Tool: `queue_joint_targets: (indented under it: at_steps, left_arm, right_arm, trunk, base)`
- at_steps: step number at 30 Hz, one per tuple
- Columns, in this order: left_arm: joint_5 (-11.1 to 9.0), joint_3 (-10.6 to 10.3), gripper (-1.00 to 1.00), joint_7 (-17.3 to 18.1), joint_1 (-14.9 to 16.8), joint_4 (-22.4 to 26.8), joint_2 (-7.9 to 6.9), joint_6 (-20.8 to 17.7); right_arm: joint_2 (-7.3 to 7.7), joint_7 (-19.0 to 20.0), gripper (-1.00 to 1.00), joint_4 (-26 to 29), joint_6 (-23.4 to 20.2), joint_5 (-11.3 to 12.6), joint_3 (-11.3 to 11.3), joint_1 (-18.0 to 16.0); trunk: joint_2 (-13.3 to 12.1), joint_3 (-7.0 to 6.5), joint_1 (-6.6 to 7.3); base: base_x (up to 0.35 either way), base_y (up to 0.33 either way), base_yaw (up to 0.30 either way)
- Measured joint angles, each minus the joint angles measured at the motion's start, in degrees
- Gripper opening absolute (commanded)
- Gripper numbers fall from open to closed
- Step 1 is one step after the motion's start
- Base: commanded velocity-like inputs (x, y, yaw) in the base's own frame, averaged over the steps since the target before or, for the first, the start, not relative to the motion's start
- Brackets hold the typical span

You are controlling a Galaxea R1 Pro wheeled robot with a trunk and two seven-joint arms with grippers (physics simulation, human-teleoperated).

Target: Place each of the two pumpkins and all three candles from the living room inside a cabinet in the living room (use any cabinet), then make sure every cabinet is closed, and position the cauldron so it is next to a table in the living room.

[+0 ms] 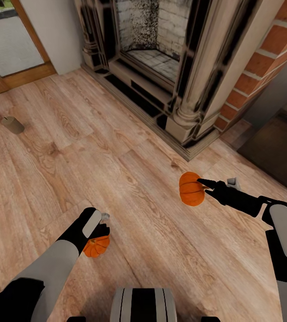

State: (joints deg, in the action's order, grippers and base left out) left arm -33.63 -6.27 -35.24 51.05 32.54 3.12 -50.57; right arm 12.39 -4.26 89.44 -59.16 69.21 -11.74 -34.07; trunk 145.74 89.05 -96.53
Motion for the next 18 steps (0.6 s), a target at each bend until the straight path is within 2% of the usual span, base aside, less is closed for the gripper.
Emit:
queue_joint_targets:
  at_steps: [18]
  left_arm:
    - [0.0,0.0,1.00,0.0,0.0,0.0,0.00,0.0]
  right_arm:
    - [0.00,0.1,-1.00,-0.3,0.0,-0.1,0.0,0.1]
  trunk:
    - [0.0,0.01,0.00]
  base:
    - [0.000,0.000,0.000]
